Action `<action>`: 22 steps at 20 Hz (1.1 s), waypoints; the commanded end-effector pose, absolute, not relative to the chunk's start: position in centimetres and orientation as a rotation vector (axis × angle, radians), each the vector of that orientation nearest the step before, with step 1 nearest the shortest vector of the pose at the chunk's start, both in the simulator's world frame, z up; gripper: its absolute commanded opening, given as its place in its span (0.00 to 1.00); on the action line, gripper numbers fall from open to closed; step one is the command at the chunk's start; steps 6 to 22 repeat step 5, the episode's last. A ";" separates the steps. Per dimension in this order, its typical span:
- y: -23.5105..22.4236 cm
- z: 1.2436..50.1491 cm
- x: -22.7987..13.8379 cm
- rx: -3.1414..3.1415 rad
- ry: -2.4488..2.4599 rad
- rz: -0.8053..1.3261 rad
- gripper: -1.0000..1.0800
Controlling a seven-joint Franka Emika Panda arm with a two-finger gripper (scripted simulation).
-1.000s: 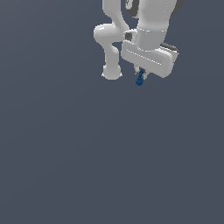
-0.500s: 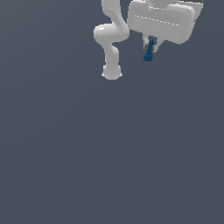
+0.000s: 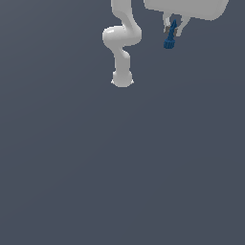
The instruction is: Pick up the object and move it to a goal position.
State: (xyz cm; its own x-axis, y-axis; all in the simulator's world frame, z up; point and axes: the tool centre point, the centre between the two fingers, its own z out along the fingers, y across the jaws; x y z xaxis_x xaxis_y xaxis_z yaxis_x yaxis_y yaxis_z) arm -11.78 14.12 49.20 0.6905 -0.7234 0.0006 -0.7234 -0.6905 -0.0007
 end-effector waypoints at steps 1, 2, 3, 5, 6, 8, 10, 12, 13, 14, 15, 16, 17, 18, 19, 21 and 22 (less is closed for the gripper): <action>14.2 49.8 -11.8 -2.888 1.236 0.000 0.00; 14.3 50.0 -11.8 -2.888 1.236 0.000 0.00; 14.3 50.1 -11.8 -2.888 1.236 0.000 0.00; 14.3 50.2 -11.8 -2.888 1.236 0.000 0.00; 14.3 50.2 -11.8 -2.888 1.236 0.000 0.00; 14.3 50.2 -11.8 -2.888 1.236 0.000 0.00; 14.3 50.2 -11.8 -2.888 1.236 0.000 0.00; 14.3 50.2 -11.8 -2.888 1.236 0.000 0.00; 14.3 50.2 -11.8 -2.888 1.236 0.000 0.00; 14.3 50.2 -11.8 -2.888 1.236 0.000 0.00; 14.3 50.2 -11.8 -2.888 1.236 0.000 0.00; 14.3 50.2 -11.8 -2.888 1.236 0.000 0.00; 14.3 50.2 -11.8 -2.888 1.236 0.000 0.00; 14.3 50.2 -11.8 -2.888 1.236 0.000 0.00; 14.3 50.2 -11.8 -2.888 1.236 0.000 0.00; 14.3 50.2 -11.8 -2.888 1.236 0.000 0.00; 14.3 50.2 -11.8 -2.888 1.236 0.000 0.00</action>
